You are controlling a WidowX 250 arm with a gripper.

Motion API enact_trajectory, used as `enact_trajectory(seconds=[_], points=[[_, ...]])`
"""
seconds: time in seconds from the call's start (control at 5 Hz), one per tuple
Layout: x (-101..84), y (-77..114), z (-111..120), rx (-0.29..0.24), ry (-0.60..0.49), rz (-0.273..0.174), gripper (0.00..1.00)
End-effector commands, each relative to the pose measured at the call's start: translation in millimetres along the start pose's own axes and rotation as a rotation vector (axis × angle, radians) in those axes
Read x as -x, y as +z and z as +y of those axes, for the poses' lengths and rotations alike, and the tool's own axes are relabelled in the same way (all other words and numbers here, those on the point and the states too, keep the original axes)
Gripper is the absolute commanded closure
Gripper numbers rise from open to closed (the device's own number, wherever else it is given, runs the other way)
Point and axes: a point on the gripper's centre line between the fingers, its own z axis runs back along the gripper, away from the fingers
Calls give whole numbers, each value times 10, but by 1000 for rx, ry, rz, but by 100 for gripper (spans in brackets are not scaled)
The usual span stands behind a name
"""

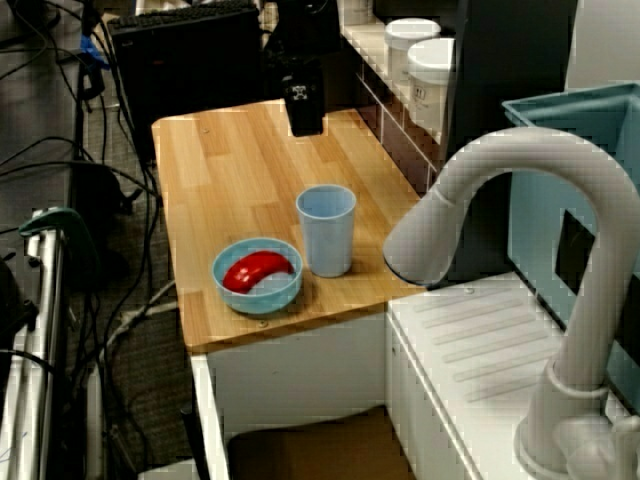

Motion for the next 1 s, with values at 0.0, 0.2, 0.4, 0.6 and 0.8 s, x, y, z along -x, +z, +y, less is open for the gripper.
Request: enact_trajectory(seconds=[0.0, 0.2, 0.4, 0.6, 0.8], points=[[124, 84, -390, -58, -49, -70, 0], [127, 15, -476, -71, -62, -66, 0], [117, -62, -505, -69, -52, -60, 0], [161, -152, -534, -67, -54, -53, 0], [95, -154, -510, -71, -49, -49, 0]])
